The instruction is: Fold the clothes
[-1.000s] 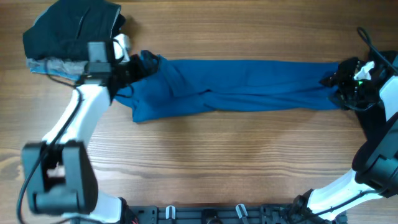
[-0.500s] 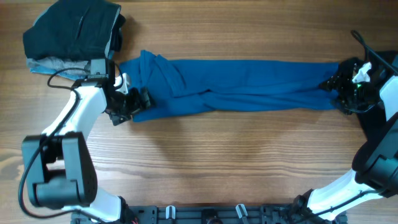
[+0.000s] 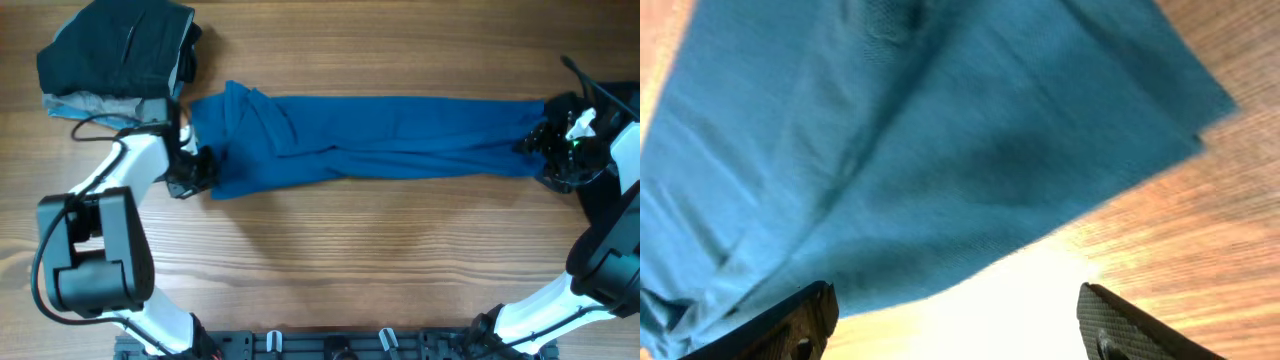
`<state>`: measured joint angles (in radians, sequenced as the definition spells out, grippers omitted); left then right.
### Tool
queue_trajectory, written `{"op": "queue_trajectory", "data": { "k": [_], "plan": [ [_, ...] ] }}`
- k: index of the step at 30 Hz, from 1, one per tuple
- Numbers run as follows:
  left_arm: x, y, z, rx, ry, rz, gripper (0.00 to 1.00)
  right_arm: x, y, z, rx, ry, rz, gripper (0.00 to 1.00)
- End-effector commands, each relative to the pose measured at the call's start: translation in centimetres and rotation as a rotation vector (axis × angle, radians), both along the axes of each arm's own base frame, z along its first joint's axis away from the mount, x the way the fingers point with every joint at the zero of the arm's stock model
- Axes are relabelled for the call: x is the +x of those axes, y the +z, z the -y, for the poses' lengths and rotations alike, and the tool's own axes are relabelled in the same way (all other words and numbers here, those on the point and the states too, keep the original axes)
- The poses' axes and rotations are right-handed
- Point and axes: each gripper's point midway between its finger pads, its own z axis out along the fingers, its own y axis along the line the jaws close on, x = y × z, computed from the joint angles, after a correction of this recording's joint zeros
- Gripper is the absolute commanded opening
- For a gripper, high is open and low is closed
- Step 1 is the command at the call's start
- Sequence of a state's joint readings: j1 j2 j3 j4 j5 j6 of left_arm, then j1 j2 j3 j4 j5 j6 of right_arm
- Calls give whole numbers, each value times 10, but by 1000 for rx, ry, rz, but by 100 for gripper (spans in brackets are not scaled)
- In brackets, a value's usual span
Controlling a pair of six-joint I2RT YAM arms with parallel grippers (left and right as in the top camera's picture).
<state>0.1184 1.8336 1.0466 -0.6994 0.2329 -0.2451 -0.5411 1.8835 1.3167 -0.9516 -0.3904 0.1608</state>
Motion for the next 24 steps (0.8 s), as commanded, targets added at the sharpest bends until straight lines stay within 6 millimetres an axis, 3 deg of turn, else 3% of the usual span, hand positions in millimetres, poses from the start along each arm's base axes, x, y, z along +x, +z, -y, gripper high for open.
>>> {"op": "queue_trajectory", "data": {
  "k": [1,4,7,14,16,19,23,24],
  "plan": [
    [-4,-3,-47,47,129,-22,4,-5,1,-14,12,95,28,77],
    [0,2,-59,40,166,-3,4,-14,-10,-25,14,117,-14,76],
    [1,6,-67,43,187,7,4,-23,-27,-14,-79,45,-97,82],
    [-4,6,-83,65,273,-10,4,-5,-25,-23,-50,170,45,82],
    [-4,6,-84,65,276,-9,4,-5,-25,-23,-55,185,48,75],
    [-2,6,-85,66,277,-3,4,-9,-29,-27,-46,188,36,52],
    [-1,6,-85,67,277,0,4,-23,-47,-36,-38,166,-10,47],
    [-2,6,-85,67,277,-1,4,-29,-55,-39,-28,138,-28,35]
  ]
}}
